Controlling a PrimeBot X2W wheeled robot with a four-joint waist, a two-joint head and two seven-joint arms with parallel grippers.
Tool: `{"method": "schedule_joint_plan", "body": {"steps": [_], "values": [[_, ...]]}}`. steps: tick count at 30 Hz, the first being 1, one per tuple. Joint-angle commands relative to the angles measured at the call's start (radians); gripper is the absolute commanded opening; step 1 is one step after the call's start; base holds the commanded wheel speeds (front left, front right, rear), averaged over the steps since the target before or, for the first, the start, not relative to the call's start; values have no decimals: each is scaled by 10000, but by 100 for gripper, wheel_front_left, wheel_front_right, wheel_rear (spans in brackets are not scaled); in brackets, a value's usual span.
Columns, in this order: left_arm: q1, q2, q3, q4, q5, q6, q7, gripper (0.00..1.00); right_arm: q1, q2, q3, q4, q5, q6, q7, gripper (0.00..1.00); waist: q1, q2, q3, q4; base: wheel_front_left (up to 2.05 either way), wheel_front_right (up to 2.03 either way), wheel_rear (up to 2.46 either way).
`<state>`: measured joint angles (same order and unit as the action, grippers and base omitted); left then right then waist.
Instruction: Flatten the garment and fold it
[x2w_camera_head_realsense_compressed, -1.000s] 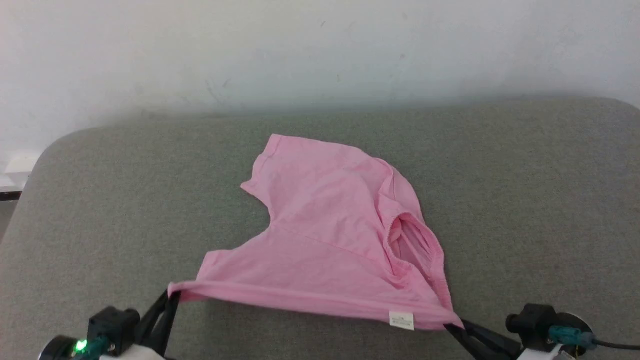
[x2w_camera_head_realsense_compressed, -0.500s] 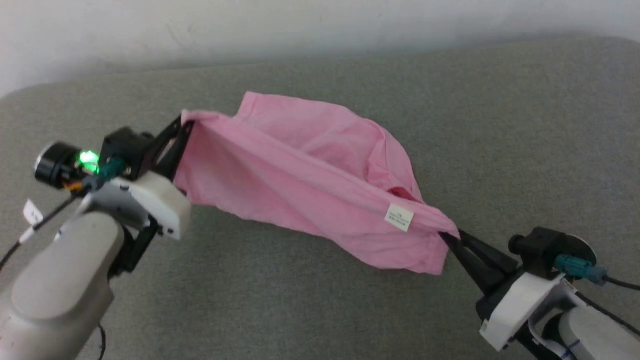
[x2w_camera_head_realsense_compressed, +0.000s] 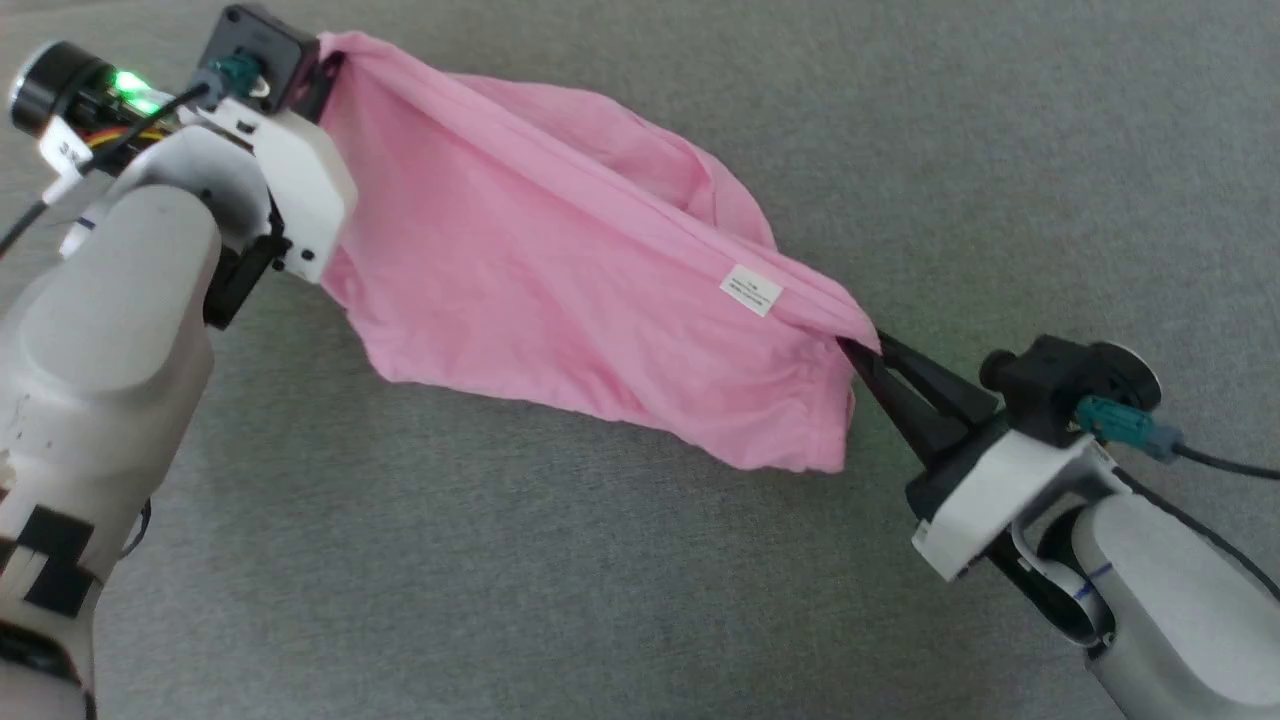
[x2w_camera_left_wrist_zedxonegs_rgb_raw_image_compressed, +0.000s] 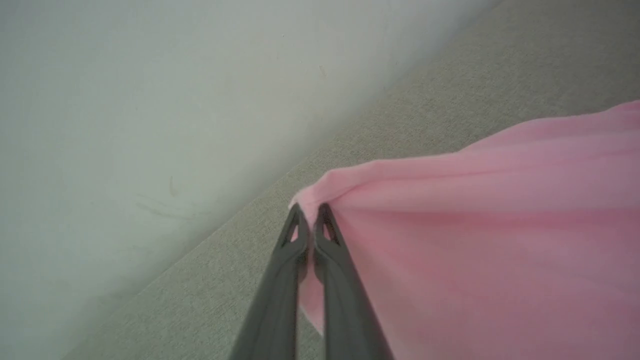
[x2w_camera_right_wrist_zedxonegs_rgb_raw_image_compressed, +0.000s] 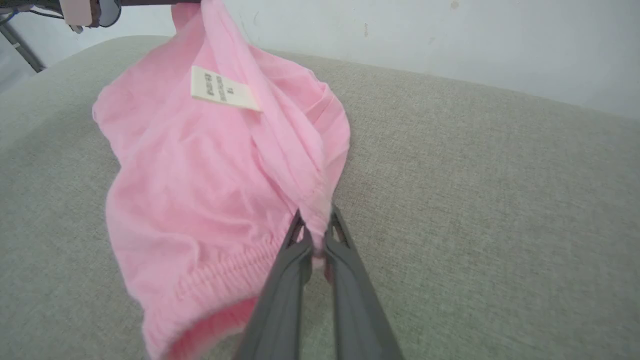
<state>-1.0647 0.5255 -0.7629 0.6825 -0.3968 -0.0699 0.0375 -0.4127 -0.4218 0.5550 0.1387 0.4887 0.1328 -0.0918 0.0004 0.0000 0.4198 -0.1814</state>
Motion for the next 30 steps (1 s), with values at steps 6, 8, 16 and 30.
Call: {"method": "schedule_joint_plan", "body": {"steps": [6,8,16,30], "values": [[-737,-418,-564,1918,400,-305,-183,0,-444,234,111,432,-158,-21,-29,0,-4,0,1167,-778,0,0,0],[-836,-529,-619,2387,351,-370,-286,0,-486,277,148,428,-144,-21,-93,0,-4,0,1179,-750,0,0,0],[-1236,-1022,-790,3495,252,-499,-1321,100,-211,366,-325,53,-156,-21,-435,100,-4,0,532,-360,0,0,0],[-1909,-553,-2517,2352,-2369,-605,2044,100,1824,752,-1857,-1740,-804,-21,73,100,-4,0,-810,64,0,0,0]]}}
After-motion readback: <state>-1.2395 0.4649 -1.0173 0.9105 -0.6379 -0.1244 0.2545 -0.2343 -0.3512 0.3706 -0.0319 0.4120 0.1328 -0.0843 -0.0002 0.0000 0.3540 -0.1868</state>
